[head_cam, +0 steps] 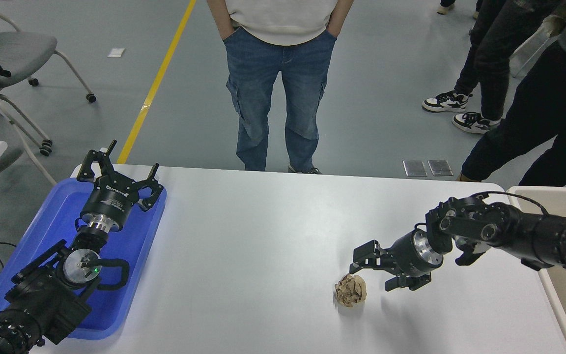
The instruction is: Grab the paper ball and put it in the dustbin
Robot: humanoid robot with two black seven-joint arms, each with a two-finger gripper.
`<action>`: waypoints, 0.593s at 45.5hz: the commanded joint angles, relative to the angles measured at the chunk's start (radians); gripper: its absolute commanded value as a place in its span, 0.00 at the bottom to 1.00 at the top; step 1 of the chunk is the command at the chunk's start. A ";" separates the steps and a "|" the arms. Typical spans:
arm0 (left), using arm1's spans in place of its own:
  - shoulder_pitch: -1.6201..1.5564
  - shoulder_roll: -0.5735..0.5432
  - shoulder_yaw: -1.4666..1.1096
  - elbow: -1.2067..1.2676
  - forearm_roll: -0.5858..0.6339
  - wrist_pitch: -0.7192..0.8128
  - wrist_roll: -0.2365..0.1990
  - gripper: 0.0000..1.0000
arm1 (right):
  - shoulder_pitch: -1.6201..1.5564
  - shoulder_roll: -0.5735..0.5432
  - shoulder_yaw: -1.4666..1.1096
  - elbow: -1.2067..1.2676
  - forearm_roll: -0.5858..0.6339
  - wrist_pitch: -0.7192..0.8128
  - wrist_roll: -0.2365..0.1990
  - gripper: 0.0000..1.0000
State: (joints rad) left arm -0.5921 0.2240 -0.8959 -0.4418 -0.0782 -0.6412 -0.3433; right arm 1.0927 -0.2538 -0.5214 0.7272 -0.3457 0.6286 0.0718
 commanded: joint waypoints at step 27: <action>0.000 0.000 0.000 0.000 0.000 0.000 0.000 1.00 | -0.114 -0.004 0.129 -0.031 0.007 -0.047 0.019 1.00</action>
State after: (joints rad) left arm -0.5921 0.2240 -0.8959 -0.4418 -0.0782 -0.6412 -0.3433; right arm 0.9956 -0.2574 -0.4294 0.7007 -0.3387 0.5895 0.0774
